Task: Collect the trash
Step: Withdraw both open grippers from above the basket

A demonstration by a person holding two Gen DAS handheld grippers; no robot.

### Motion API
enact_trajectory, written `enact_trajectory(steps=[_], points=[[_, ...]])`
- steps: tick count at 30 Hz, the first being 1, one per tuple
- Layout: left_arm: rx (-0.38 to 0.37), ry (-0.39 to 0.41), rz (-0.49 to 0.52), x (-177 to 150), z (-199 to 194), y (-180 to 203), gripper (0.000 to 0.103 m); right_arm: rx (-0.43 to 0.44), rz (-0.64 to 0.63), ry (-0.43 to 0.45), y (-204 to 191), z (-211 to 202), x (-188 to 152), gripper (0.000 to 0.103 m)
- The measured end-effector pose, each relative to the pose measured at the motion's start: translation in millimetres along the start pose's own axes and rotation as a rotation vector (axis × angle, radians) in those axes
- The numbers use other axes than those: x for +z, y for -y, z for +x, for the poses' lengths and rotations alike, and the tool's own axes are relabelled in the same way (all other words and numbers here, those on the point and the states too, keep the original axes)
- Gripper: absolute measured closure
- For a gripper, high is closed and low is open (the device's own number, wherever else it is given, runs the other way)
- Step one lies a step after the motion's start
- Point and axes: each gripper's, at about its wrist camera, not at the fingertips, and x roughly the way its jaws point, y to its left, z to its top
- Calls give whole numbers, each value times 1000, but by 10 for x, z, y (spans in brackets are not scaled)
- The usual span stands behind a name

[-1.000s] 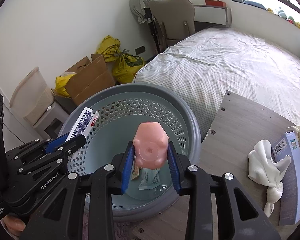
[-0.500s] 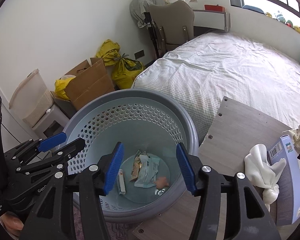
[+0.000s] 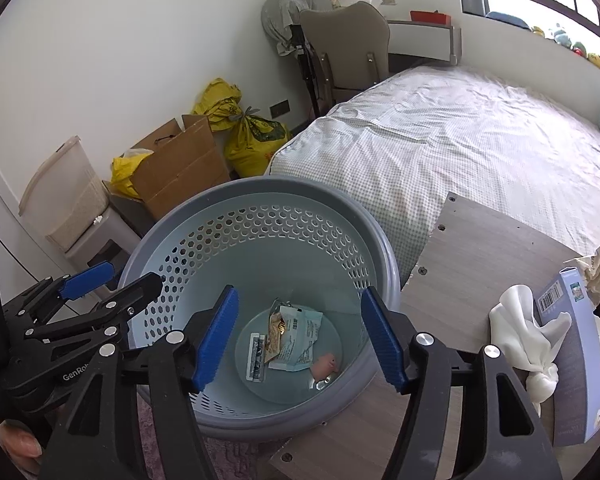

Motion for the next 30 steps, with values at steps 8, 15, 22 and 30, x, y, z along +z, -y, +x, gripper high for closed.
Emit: enact_trajectory(steps=[8,15,22,30], points=[[1,16,2,-2,-97,-5,27,-9,3,11,-11,-76,7,31],[7,36,7,-10,-210,14,27,-24,7,33,0,-210,-19,27],[-10,47,15,-56,-336,60,26,-40,21,46,48,-333,-80,26],[-47,58,26,-119,-481,152,24,-66,41,66,156,-522,-163,25]])
